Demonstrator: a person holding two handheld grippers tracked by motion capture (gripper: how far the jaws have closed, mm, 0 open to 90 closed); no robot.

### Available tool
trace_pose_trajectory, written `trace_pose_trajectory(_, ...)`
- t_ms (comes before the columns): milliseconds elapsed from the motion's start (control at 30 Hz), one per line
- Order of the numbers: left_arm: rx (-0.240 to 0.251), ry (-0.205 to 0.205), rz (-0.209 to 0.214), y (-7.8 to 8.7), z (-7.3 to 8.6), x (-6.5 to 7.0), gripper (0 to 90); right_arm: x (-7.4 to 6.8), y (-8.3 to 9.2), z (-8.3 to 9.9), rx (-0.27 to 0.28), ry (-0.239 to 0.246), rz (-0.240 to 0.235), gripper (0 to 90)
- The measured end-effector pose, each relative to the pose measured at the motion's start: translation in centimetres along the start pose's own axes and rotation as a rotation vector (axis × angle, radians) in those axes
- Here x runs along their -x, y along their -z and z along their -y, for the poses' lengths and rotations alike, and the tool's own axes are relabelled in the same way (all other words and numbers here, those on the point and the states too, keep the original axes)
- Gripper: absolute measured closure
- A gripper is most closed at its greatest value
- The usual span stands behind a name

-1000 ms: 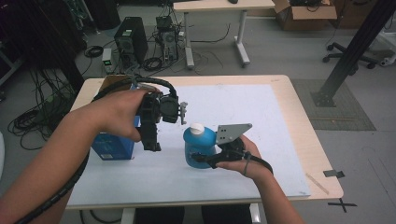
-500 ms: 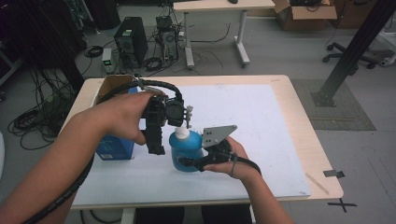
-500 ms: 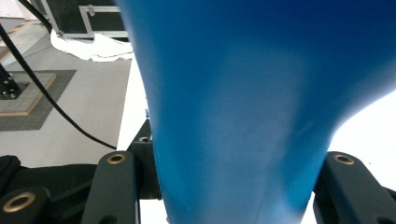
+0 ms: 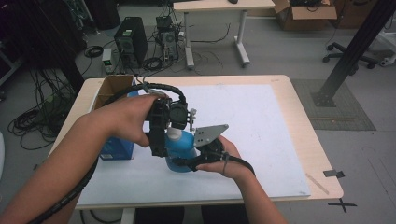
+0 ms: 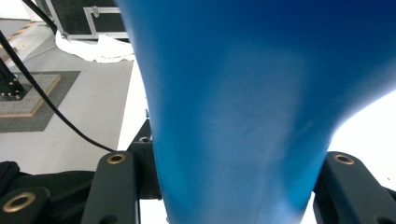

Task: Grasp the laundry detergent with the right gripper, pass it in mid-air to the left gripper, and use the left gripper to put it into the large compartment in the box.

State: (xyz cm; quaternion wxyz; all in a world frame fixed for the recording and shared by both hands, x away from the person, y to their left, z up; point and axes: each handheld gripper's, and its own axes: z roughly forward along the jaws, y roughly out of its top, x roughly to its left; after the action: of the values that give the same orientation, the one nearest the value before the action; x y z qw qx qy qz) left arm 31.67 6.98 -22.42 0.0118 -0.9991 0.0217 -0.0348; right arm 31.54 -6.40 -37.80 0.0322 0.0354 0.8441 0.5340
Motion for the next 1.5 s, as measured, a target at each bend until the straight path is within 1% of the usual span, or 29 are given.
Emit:
trace_pose_trajectory(300,0.004,-0.006,0.001,-0.5,-0.2,0.1,0.5,0.0,-0.5,-0.1,0.005,0.003,0.0,45.6)
trace_pose_trajectory(367,0.001,-0.012,-0.006,-0.7,-0.3,0.1,0.7,-0.1,-0.6,-0.3,0.002,-0.001,-0.003,45.6)
trace_pose_trajectory(500,-0.005,-0.023,-0.002,-1.1,-0.6,0.2,0.8,-0.2,-0.7,-0.5,0.005,0.003,-0.001,45.6)
trace_pose_trajectory(567,-0.003,-0.021,-0.001,-1.2,-0.7,0.2,0.8,-0.2,-0.7,-0.6,0.006,0.0,-0.002,45.6)
trace_pose_trajectory(600,-0.004,-0.023,-0.001,-1.2,-0.7,0.2,0.8,-0.2,-0.7,-0.7,0.007,0.006,-0.001,45.6)
trace_pose_trajectory(700,-0.001,-0.029,-0.011,-1.2,-0.8,0.3,1.3,-0.3,-0.8,-0.9,0.005,0.008,0.0,45.6)
trace_pose_trajectory(933,0.013,-0.037,-0.021,-1.0,-0.9,0.4,5.1,-0.2,-0.8,-1.0,0.009,0.002,0.01,45.6)
trace_pose_trajectory(1033,0.002,-0.047,-0.022,-1.1,-1.0,0.4,7.6,-0.2,-0.8,-1.0,0.012,-0.001,0.013,45.6)
trace_pose_trajectory(1200,-0.002,-0.05,-0.027,-1.1,-1.1,0.4,10.7,-0.3,-0.8,-1.2,0.018,0.008,0.016,45.6)
trace_pose_trajectory(1500,-0.005,-0.058,-0.016,-1.3,-1.2,0.4,15.3,-0.3,-0.6,-1.4,0.015,0.007,0.019,45.6)
